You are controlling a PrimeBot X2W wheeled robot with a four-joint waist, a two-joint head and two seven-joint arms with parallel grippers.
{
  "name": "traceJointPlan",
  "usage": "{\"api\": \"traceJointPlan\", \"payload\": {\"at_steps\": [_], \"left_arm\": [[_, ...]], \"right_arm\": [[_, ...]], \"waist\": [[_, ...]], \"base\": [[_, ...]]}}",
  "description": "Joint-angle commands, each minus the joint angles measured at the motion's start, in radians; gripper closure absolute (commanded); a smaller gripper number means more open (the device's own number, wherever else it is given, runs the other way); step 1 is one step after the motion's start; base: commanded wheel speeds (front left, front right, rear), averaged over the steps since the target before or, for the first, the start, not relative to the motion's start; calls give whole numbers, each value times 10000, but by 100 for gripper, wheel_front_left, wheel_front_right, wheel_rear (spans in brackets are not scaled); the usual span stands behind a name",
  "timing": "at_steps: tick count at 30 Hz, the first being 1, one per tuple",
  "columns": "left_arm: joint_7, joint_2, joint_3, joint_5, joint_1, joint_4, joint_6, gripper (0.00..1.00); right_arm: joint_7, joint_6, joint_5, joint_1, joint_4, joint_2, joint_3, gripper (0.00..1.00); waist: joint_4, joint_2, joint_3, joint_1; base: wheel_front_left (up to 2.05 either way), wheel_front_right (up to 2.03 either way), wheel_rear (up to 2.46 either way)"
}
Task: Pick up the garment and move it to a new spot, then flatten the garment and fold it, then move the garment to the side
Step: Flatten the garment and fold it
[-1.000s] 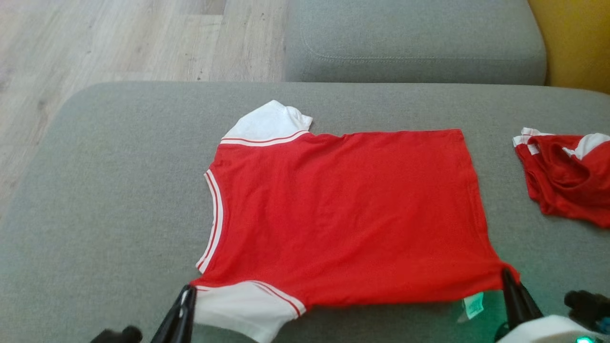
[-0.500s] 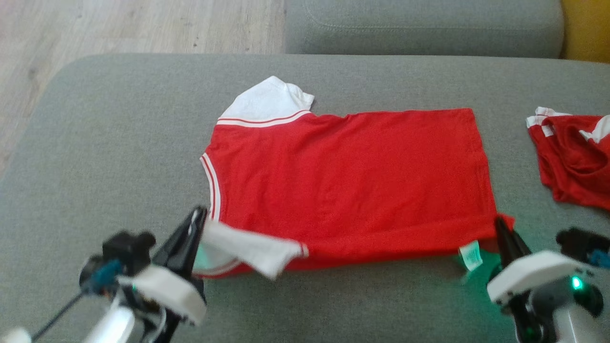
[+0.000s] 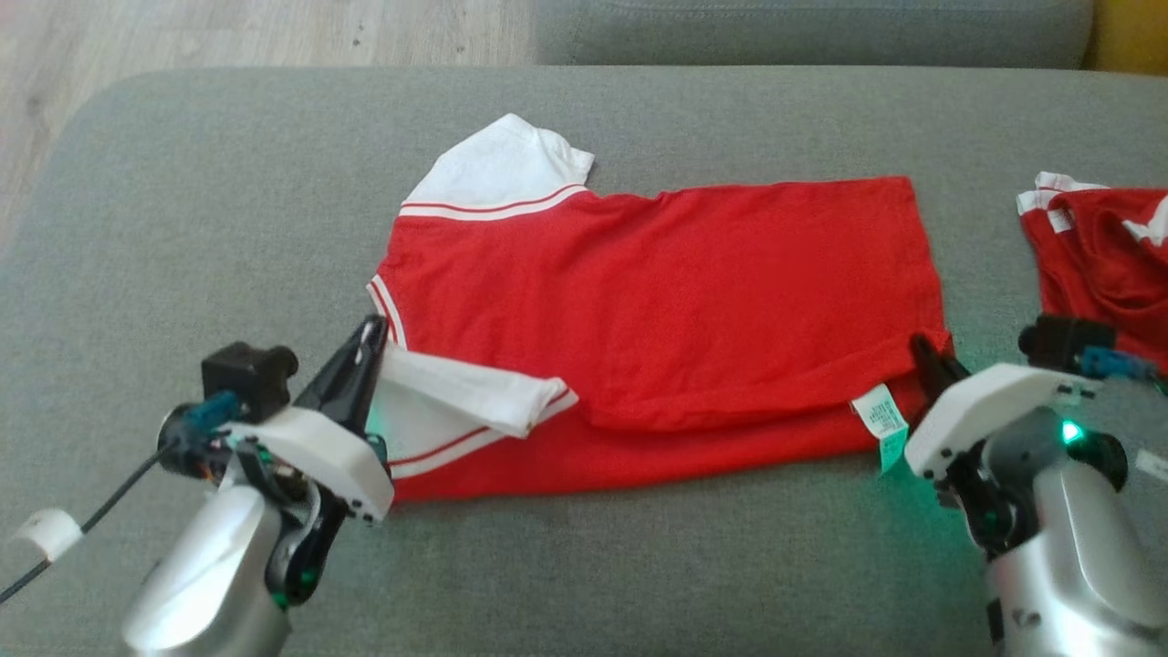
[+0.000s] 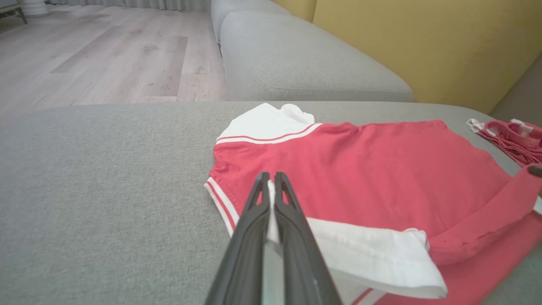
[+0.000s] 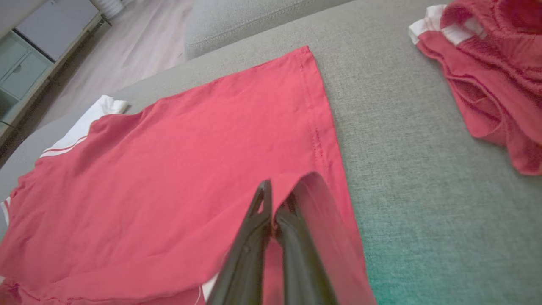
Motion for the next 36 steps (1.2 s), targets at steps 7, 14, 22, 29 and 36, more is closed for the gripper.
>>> {"api": "traceJointPlan", "payload": {"at_steps": [7, 14, 22, 29, 36], "left_arm": [[-1373, -170, 863, -106, -1055, 709, 59, 0], [-2203, -201, 1048, -233, -868, 736, -12, 0], [-2566, -94, 1272, -555, 996, -875, 338, 0], [-1934, -15, 1361, -1091, 2931, -1746, 1048, 0], [-1395, -366, 1358, -1752, 3274, -1519, 1185, 0]], "right_arm": [[-554, -7, 324, -1072, 421, -68, 255, 0], [-1548, -7, 806, -1028, 331, -68, 91, 0], [-2467, -7, 322, 373, -1495, -68, -481, 0], [-2250, -7, -387, 2067, -3173, -68, -462, 0], [-2008, -7, -318, 2748, -3523, -68, -194, 0]], "waist": [[11, 0, 109, -1], [30, 0, 24, -1], [111, 0, -202, -1], [201, 0, -366, -1], [96, 0, -258, -1]], "base": [[0, 0, 0], [0, 0, 0], [0, 0, 0], [0, 0, 0], [0, 0, 0]]}}
